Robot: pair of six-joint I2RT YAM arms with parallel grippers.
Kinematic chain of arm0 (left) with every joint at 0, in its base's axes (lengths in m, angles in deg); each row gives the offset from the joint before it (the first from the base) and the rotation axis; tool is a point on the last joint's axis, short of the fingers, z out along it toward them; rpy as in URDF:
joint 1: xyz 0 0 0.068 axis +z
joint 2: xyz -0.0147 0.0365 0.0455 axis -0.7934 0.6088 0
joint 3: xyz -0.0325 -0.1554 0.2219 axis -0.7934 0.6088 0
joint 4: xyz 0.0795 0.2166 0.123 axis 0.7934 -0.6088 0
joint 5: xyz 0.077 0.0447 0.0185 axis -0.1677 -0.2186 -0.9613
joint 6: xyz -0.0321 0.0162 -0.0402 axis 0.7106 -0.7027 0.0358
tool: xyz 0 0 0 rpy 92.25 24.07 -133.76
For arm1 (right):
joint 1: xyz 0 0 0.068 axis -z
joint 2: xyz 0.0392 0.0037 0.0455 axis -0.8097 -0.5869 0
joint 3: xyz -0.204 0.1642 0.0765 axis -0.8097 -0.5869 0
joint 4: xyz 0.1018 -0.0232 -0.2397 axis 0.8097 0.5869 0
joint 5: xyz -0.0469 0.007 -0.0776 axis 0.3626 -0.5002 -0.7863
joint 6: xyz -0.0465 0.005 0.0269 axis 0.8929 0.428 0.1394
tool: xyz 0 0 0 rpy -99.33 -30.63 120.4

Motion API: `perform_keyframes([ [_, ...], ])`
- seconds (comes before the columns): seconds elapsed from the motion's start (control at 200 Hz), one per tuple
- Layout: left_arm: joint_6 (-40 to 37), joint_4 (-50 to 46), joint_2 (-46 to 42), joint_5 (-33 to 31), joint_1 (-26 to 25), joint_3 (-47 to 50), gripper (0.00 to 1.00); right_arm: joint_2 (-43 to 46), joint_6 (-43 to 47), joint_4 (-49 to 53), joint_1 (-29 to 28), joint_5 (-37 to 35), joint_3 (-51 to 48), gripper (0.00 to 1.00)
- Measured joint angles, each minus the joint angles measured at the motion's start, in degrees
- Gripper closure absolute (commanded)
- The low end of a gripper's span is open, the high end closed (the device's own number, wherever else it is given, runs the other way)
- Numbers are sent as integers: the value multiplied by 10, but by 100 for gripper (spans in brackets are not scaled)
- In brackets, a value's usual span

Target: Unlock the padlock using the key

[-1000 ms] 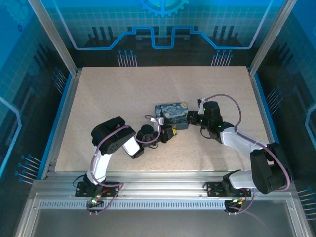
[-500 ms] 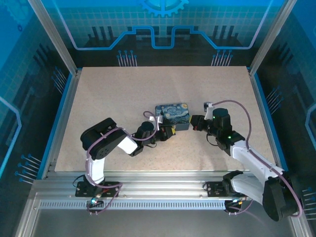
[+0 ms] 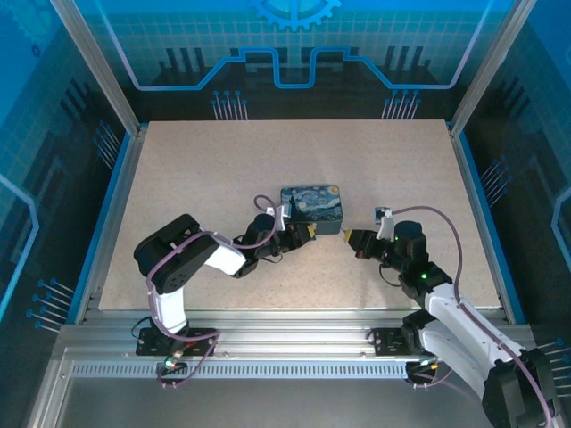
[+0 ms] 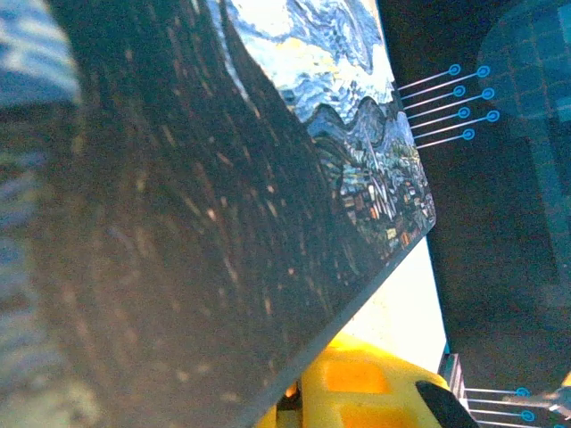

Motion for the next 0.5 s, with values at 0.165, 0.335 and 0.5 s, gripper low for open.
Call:
perform_keyframes([
  [0.165,14,-12,-7,1,2,-12,100,11,-29,-19,-14,-6,-29,100],
  [0.335,24,-25,-15,1,5,-21,100,-15,-55,-58,-52,-23,-46,100],
  [0.5,27,-30,-21,1,8,-22,100,-69,-80,-109,-80,-49,-48,100],
])
